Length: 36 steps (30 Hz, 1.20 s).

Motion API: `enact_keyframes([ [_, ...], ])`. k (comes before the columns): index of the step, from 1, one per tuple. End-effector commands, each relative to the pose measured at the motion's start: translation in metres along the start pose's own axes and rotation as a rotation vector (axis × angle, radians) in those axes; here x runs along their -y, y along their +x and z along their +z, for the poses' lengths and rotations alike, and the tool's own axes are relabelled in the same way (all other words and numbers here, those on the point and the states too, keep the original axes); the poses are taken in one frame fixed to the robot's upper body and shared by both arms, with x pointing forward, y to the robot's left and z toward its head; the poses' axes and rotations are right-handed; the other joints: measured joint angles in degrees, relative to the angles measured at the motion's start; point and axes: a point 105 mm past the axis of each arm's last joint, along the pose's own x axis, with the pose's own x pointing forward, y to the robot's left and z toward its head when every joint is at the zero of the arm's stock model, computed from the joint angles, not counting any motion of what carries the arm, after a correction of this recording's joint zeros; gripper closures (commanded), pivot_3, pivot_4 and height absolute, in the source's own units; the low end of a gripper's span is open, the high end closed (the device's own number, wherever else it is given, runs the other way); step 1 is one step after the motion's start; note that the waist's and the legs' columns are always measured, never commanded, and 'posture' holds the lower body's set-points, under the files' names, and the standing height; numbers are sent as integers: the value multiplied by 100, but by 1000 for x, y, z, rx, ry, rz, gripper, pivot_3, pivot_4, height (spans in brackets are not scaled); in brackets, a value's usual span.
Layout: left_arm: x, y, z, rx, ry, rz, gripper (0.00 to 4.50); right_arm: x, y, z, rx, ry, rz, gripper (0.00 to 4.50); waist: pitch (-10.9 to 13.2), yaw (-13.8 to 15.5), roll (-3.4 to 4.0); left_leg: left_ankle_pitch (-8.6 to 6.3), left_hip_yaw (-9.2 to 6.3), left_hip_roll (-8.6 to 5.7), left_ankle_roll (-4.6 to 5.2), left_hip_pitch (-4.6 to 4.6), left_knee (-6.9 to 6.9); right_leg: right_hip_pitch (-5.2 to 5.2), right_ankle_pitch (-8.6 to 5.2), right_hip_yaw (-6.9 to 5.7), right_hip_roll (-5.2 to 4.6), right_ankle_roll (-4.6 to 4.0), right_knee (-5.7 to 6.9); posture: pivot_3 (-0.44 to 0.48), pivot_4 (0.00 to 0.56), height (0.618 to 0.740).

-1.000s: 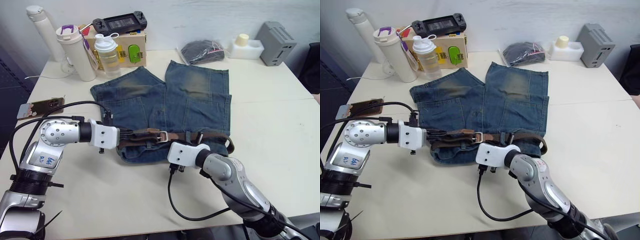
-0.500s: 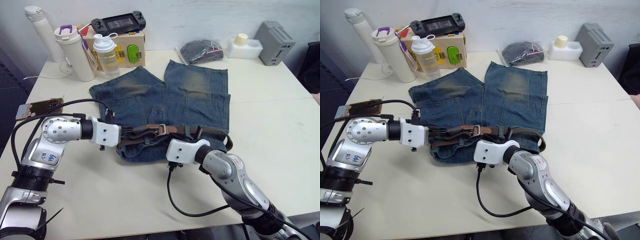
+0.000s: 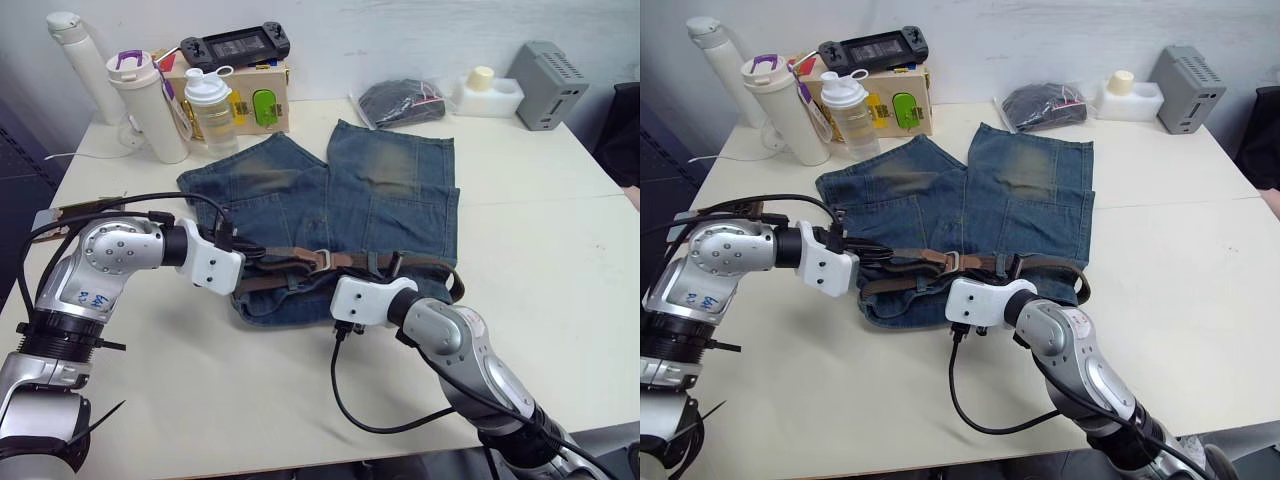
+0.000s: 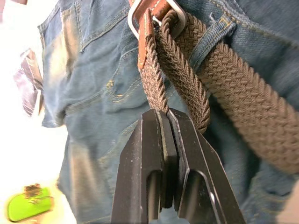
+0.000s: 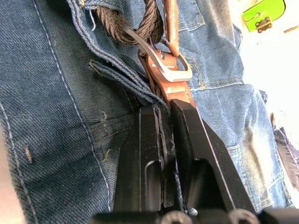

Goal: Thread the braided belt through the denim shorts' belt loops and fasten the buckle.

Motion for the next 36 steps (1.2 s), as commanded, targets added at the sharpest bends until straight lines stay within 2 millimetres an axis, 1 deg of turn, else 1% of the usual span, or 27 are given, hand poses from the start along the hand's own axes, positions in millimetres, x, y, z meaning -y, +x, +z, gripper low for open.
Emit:
enact_keyframes([
  [1, -9, 1, 10, 20, 116, 14, 4500, 13, -3, 8, 27, -11, -50, 4485, 0, -7, 0, 0, 2, 0, 0, 0, 0, -1, 0, 0, 0, 0, 0, 0, 150, 682],
  [8, -3, 2, 9, 20, 173, -29, 4500, 16, -3, 11, 34, -4, -53, 4485, 0, -3, 0, 0, 3, 0, 0, 0, 3, -3, 0, 0, 0, 1, 4, 0, 150, 682],
  [14, -3, 12, 9, 23, 160, -29, 4500, 16, -2, 15, 50, -14, -49, 4485, 0, -4, 0, 0, 3, -1, 0, 0, 5, -3, 0, -2, 0, 1, 6, 0, 150, 682],
  [18, -3, 23, 15, 56, 149, -21, 4500, 15, -1, 17, 60, -26, -42, 4485, 0, -1, 0, 0, 3, -1, 0, -1, 6, -3, 1, -3, 0, 1, 7, 0, 150, 682],
  [26, -17, 47, 29, 131, 109, 48, 4500, 11, -1, 18, 67, -33, -25, 4485, -1, 1, -1, 0, 2, -3, 0, -3, 15, -3, 2, -3, 0, 3, 11, 0, 150, 682],
  [29, -23, 55, 31, 147, 79, 71, 4500, 7, -1, 17, 67, -31, -4, 4485, -1, 0, -2, 0, 2, -4, 0, -3, 17, -3, 2, -4, 0, 4, 14, 0, 150, 682],
  [33, -20, 68, 35, 182, 17, 73, 4500, 0, -1, 11, 44, -4, 37, 4485, -1, -3, -2, 0, 2, -4, 0, -3, 19, -5, 2, -5, 1, 4, 18, 0, 150, 682],
  [35, -14, 75, 38, 206, -30, 65, 4500, -3, -3, 6, 30, 46, 55, 3589, -1, 2, -2, 0, 2, -5, 1, -3, 19, -6, 2, -4, 0, 4, 20, 0, 150, 682],
  [36, -11, 78, 38, 210, -47, 58, 4500, -4, -4, 5, 25, 81, 64, 3390, -1, 3, -3, 0, 2, -5, 1, -4, 23, -6, 2, -4, 0, 4, 23, 0, 150, 682],
])
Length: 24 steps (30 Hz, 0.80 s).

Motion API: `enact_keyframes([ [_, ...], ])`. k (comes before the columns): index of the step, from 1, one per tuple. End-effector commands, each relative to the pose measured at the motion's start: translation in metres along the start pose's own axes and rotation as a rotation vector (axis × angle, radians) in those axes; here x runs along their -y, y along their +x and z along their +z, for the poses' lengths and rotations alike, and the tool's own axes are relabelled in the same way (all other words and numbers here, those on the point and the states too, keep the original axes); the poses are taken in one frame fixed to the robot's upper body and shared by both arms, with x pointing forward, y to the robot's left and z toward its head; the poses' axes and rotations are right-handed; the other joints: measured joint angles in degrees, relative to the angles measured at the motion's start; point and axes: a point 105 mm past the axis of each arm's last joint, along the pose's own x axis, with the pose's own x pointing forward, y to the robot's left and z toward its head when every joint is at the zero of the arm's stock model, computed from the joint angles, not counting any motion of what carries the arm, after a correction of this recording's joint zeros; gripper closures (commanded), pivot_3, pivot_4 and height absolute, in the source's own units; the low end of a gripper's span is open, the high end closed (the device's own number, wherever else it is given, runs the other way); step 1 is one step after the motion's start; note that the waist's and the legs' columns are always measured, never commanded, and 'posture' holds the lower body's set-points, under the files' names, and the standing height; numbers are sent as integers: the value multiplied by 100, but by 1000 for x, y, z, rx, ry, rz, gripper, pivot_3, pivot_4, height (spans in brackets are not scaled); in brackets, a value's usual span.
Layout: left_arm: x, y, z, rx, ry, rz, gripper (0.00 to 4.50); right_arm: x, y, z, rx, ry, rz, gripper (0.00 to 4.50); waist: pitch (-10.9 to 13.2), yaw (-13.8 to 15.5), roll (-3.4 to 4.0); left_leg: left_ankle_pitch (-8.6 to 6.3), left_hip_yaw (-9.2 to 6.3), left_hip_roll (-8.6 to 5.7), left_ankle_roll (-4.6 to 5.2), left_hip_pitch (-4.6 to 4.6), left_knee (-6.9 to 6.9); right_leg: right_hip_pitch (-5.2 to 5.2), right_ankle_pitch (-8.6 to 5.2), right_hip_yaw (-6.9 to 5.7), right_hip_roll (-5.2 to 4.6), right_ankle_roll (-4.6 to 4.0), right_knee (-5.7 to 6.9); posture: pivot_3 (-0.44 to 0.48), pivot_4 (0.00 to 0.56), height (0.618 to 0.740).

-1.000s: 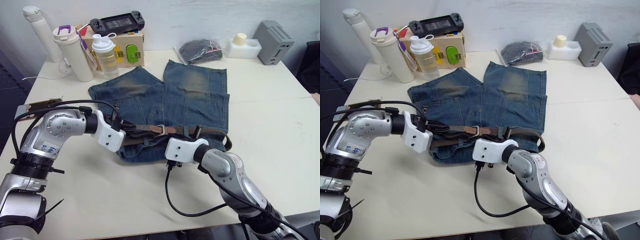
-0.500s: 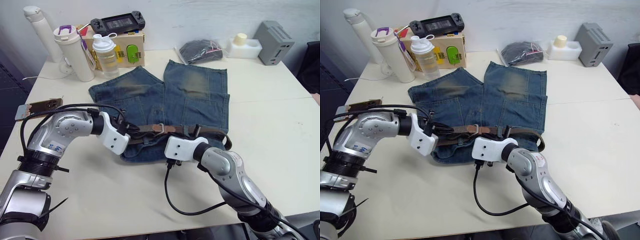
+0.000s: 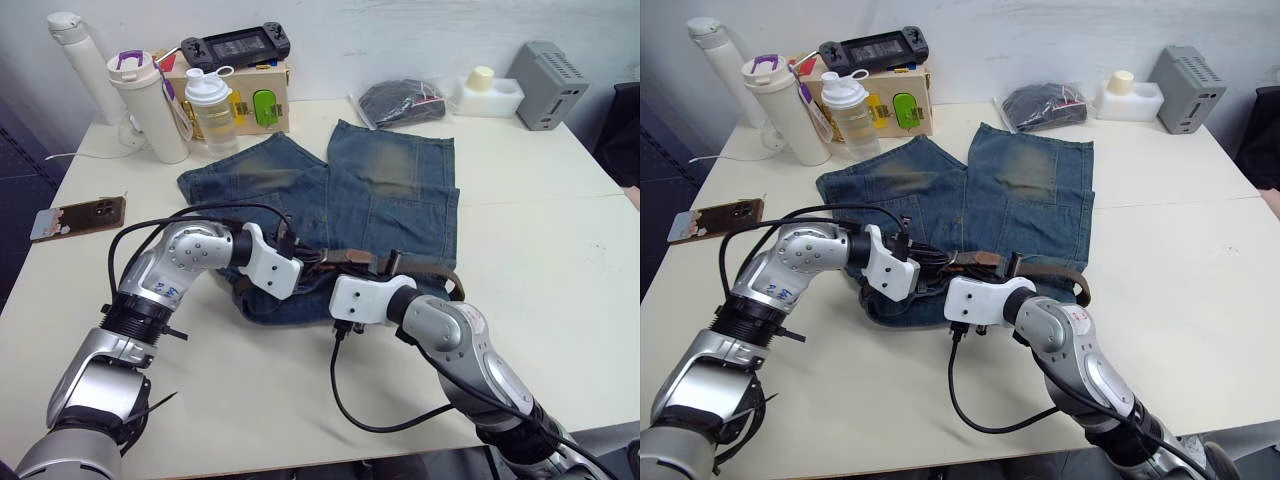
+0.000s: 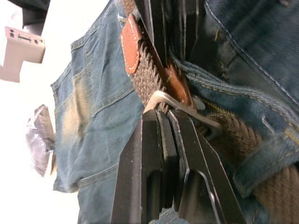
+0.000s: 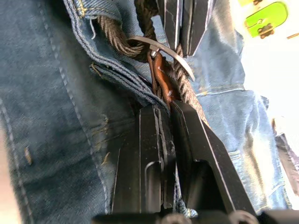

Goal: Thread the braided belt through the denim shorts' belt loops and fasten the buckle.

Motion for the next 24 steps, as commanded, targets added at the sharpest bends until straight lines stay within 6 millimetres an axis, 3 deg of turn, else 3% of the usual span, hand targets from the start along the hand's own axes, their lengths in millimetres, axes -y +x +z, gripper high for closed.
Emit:
enact_keyframes([
  [1, 5, 10, 3, 39, -63, 24, 4500, -3, -7, 3, 23, 102, 30, 2931, -1, 7, -1, 0, -1, -1, 0, 0, 3, 1, 0, 0, -1, 0, 2, 0, 150, 682],
  [3, 12, 15, 1, 35, -94, 13, 4500, -5, -13, 1, 22, 159, 61, 1940, 0, 21, -1, -1, -5, -4, 2, -2, 16, 3, 0, 1, -3, 1, 12, 0, 150, 682],
  [5, 17, 19, -2, 30, -118, 11, 4500, 0, -23, 2, 40, 237, 74, 1314, -1, 28, -1, -3, -5, -5, 5, -4, 27, 3, 1, 3, -3, 2, 15, 0, 150, 682],
  [12, 26, 25, -3, 30, -157, 16, 4500, 23, -56, 7, 117, 358, 99, 1314, -1, 129, -1, -15, -7, -5, 17, -7, 56, 13, 3, 6, -3, 6, 18, 0, 150, 682],
  [16, 25, 26, -1, 39, -160, 26, 4500, 34, -52, -14, 40, 319, 41, 1314, -1, 146, -2, -15, -5, -7, 17, -7, 59, 15, 4, 9, -5, 8, 18, 0, 150, 682],
  [24, 17, 29, 8, 92, -221, 77, 4500, 27, -41, -36, -58, 211, 31, 1314, -2, 152, -3, -15, -5, -9, 18, -7, 60, 15, 5, 14, -8, 8, 19, 0, 150, 682],
])
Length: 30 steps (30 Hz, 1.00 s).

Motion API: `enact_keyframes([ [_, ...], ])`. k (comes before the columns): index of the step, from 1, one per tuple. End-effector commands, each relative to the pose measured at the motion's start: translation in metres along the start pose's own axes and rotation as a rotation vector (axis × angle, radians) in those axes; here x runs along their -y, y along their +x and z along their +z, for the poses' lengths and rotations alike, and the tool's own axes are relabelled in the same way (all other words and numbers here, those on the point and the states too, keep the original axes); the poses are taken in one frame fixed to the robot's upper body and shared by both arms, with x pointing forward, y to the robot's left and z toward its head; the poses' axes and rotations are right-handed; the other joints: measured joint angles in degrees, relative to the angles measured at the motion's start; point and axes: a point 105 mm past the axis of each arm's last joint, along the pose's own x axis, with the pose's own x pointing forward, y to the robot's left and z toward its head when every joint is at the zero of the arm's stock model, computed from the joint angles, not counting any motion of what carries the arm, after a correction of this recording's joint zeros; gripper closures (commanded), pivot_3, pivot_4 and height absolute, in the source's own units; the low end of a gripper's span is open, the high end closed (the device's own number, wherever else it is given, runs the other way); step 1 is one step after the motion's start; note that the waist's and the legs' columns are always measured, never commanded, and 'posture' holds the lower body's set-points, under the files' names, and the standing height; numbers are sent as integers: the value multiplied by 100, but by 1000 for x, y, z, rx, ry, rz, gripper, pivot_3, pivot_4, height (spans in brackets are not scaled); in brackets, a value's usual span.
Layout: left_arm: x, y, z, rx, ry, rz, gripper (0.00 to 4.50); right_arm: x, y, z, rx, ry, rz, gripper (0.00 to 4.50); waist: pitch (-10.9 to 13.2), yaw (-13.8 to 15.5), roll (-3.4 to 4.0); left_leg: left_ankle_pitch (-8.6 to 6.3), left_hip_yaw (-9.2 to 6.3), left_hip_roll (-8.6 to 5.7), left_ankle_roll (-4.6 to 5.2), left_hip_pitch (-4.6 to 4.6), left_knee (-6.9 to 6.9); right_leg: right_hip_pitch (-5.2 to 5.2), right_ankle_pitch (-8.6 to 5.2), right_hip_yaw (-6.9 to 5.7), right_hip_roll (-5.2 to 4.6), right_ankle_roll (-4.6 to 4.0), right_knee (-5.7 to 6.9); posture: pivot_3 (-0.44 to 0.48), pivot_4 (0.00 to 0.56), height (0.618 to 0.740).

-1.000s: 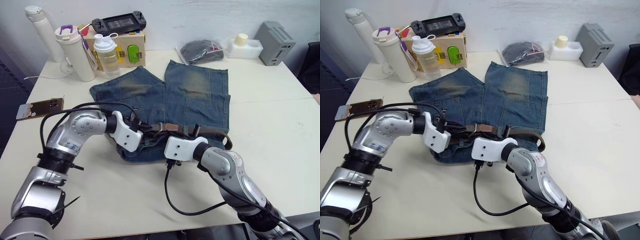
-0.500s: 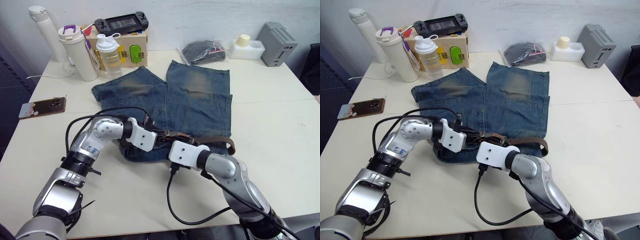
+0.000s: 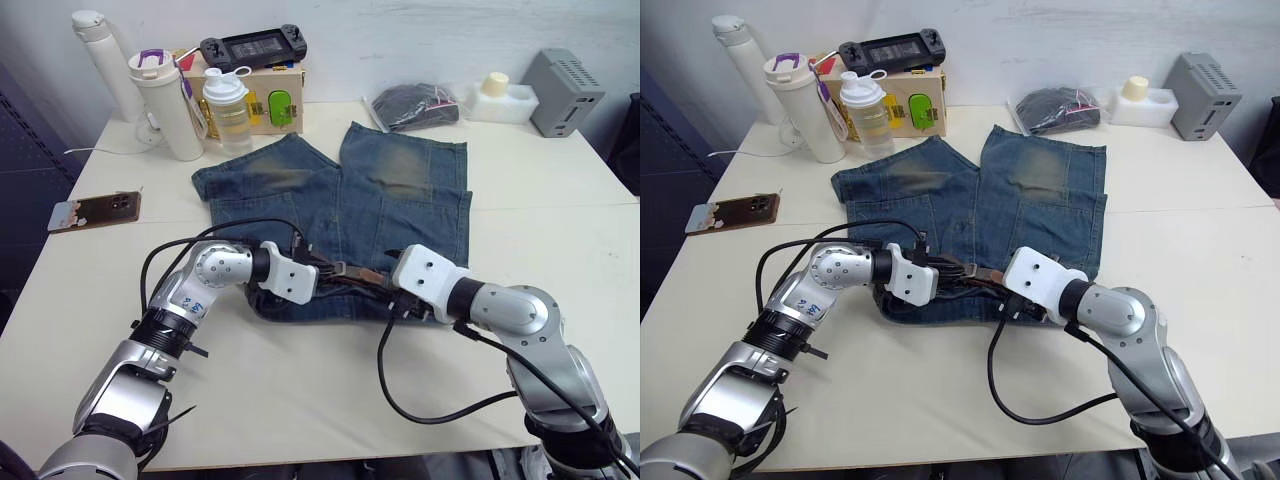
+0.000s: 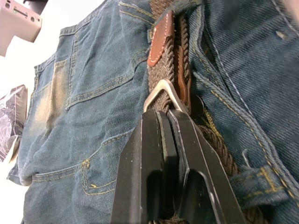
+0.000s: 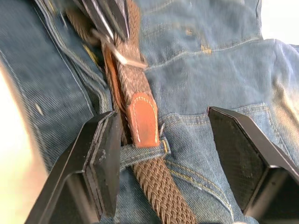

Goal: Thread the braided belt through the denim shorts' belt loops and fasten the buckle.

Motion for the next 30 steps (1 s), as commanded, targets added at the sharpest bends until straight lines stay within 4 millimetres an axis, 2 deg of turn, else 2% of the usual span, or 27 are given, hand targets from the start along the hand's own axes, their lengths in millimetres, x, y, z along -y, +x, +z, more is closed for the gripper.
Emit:
enact_keyframes([
  [1, 0, 3, 10, 57, -64, 28, 4500, 0, 0, 2, 4, -76, -25, 1314, 0, 2, 0, 0, 0, 0, 0, 0, 0, 0, 0, 0, 0, 0, -1, 0, 150, 682],
  [11, 6, 4, 11, 66, -97, 13, 4500, 5, 11, -2, -16, -117, -84, 1314, 0, 3, 0, 0, -1, -1, 0, -2, 3, 0, 1, 1, -2, 2, -2, 0, 150, 682],
  [19, 8, 3, 10, 60, -92, 9, 4500, 19, 13, 0, -18, -136, -150, 1314, 0, 3, 0, 0, -1, -1, 0, -2, 3, 0, 1, 1, -1, 1, -2, 0, 150, 682],
  [29, 5, 2, 12, 60, -85, 20, 4500, -3, 26, 5, -5, -253, -103, 1314, 0, -2, 0, 0, -1, -1, 0, -2, 2, 0, 1, 2, -1, 2, -2, 0, 150, 682],
  [30, 5, 2, 12, 60, -85, 21, 4500, -5, 28, 5, -5, -261, -102, 1825, 0, -2, 0, 0, 0, -1, 0, -2, 2, 0, 1, 2, -1, 2, -2, 0, 150, 682],
])
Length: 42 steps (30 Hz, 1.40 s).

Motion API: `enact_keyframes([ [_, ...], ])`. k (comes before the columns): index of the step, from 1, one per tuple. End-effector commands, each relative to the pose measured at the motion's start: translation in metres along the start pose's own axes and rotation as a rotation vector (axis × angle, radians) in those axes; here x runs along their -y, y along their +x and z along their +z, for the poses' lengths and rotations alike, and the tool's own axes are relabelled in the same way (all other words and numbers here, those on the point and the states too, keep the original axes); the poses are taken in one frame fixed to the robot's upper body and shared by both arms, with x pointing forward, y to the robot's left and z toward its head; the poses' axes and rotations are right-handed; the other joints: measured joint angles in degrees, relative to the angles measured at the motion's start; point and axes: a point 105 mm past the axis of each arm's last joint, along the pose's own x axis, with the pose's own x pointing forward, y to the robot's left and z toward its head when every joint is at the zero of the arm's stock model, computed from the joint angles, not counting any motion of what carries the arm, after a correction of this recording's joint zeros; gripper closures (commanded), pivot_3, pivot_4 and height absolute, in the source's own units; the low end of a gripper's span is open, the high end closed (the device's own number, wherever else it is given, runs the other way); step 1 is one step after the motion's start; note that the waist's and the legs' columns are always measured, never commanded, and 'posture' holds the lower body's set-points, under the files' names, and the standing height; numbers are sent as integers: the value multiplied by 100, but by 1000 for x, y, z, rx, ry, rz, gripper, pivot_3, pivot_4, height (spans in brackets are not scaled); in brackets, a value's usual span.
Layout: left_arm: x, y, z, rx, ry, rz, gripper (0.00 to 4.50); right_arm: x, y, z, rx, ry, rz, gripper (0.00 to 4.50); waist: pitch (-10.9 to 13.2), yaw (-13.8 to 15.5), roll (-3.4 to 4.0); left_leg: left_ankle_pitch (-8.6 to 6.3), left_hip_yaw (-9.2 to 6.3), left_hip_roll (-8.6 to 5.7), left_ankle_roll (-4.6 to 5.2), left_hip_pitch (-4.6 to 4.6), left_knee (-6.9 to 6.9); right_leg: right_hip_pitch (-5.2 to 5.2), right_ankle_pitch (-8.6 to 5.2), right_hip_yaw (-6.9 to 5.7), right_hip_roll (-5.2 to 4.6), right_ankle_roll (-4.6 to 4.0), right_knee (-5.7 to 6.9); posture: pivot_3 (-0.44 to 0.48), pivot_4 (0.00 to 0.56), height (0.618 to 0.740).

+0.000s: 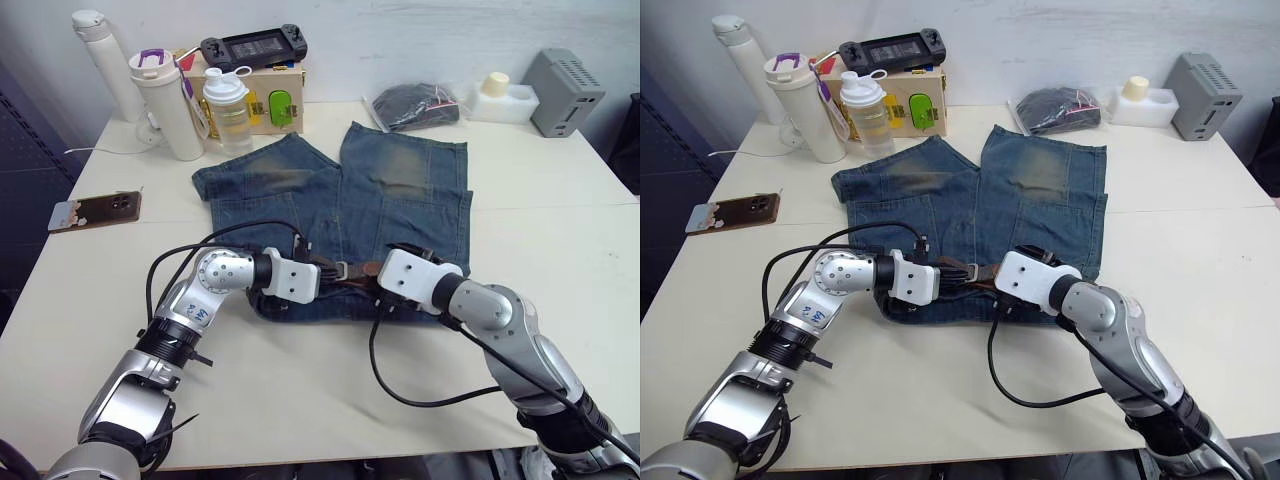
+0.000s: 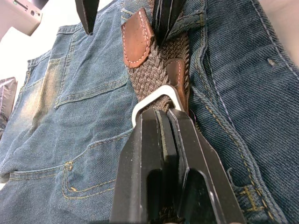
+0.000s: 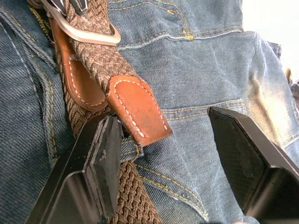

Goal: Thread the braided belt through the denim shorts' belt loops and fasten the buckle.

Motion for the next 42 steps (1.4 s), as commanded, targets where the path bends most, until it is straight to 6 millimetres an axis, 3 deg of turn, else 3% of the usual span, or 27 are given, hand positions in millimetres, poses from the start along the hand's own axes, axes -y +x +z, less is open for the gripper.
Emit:
enact_keyframes([
  [1, -4, 0, 8, 22, 23, 13, 4500, 0, 3, 8, 25, -51, -33, 2095, 0, 0, 0, 0, 0, 0, 0, 0, 0, 0, 0, -1, 0, 0, 0, 0, 150, 682],
  [2, -4, 0, 8, 22, 23, 15, 4500, -1, 4, 8, 24, -55, -33, 2732, 0, 0, 0, 0, 0, 0, 0, 0, 0, 0, 0, 0, 1, 0, 0, 0, 150, 682],
  [3, -4, -1, 8, 21, 22, 16, 4500, -3, 5, 8, 22, -59, -30, 2978, 0, 0, 0, 0, 0, 0, 0, 0, 0, 0, 0, -1, 1, 0, 0, 0, 150, 682],
  [6, -6, -2, 7, 18, 23, 21, 4500, -6, 6, 4, 12, -56, -29, 4308, 0, -1, 0, 0, 0, 0, 0, 0, 0, 0, 0, -1, 1, 0, 0, 0, 150, 682],
  [7, -6, -2, 6, 17, 23, 22, 4500, -6, 6, 3, 7, -54, -29, 4472, 0, -3, 0, 0, 0, 0, 0, 0, 0, 0, 0, -1, 1, 0, 0, 0, 150, 682],
  [13, -12, -8, 3, 7, 2, 62, 4500, -7, 6, -3, -13, -49, -34, 4472, 0, -4, 0, 0, 0, 0, 0, 0, 0, 0, 0, -1, 2, 0, 0, 0, 150, 682],
  [18, -22, -21, 4, 22, -100, 119, 3127, -9, 7, -2, -12, -49, -35, 4500, 0, -10, 0, 0, 0, 1, 0, 0, 0, -1, 0, 0, 2, 0, 0, 0, 150, 682],
  [19, -22, -27, 6, 34, -146, 115, 2514, -10, 7, -2, -12, -50, -36, 4500, 0, -14, 0, 0, -1, 1, 0, 0, -1, -2, 0, 1, 2, 0, 0, 0, 150, 682],
  [22, -22, -50, 17, 98, -288, 113, 1351, -10, 6, -2, -14, -52, -41, 4500, 0, -32, 0, 0, -2, 3, 0, 0, -4, -2, 0, 9, 1, 0, 0, 0, 150, 682],
  [29, -18, -100, 12, 110, -605, 154, 1351, -10, 6, -3, -14, -52, -52, 4500, 0, -29, 0, -1, -4, 6, -1, 1, -1, 0, 0, 14, 3, -1, -1, 0, 150, 682],
  [32, -13, -108, 11, 128, -704, 163, 2173, -11, 6, -2, -10, -54, -53, 4500, 0, -38, 1, -1, -4, 7, -2, 2, -6, -3, -1, 16, 5, -2, 0, 0, 150, 682],
  [37, -8, -102, -3, 75, -758, 181, 4344, -10, 7, -1, -6, -58, -58, 4500, 0, -14, 0, -1, -8, 4, -1, 1, -2, 2, -1, 17, 4, -2, -1, 0, 150, 682],
  [42, 1, -82, -10, 29, -740, 145, 4437, -9, 5, -1, -5, -63, -61, 4500, 0, -21, 1, -2, -5, 4, -1, 1, -5, -1, -1, 18, 6, -2, -1, 0, 150, 682],
])
